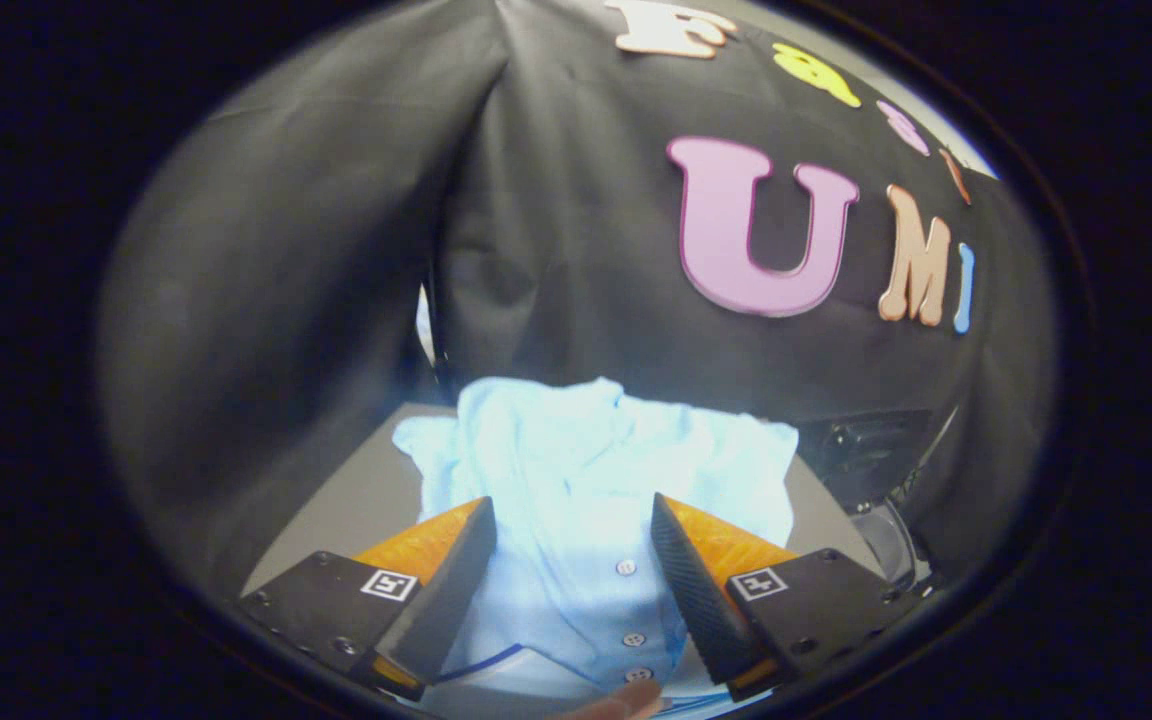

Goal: Put the clothes into the washing machine and then close the washing machine lid.

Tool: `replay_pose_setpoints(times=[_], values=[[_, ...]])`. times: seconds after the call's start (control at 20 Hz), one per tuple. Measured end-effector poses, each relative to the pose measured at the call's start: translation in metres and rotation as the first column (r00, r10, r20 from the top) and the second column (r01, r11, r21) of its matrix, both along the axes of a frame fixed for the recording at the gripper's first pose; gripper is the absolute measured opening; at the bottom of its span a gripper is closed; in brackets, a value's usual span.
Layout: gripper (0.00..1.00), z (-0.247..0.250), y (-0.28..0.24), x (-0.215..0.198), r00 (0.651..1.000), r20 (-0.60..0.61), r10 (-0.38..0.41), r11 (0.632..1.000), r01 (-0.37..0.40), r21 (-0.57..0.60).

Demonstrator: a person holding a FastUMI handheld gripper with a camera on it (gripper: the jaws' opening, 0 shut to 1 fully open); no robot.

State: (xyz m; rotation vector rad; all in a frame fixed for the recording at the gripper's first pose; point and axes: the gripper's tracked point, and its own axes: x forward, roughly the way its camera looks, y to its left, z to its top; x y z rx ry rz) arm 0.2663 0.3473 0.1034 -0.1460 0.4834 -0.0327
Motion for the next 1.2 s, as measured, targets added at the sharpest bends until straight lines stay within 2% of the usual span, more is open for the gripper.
replay_pose_setpoints(times=[0.45,0.55,0.65,0.75,0.95,1.05,1.1,1.2], values=[[0.93,-0.001,-0.002,0.006,0.999,-0.041,-0.029,0.999,0.029,0.02],[0.81,-0.002,-0.004,0.005,0.998,-0.046,-0.037,0.999,0.038,0.03],[0.81,0.0,-0.008,0.002,0.996,-0.065,-0.055,0.998,0.056,0.02],[0.33,-0.002,-0.012,-0.005,0.997,-0.082,-0.005,1.0,0.005,0.0],[0.32,0.002,-0.024,-0.021,0.995,-0.092,-0.037,0.998,0.042,0.051],[0.02,0.012,-0.031,-0.022,0.998,-0.065,-0.005,1.0,0.006,0.02],[0.02,0.011,-0.035,-0.031,0.997,-0.069,-0.023,0.998,0.028,0.064],[0.02,0.007,-0.033,-0.033,0.995,-0.065,-0.081,0.966,0.095,0.241]])
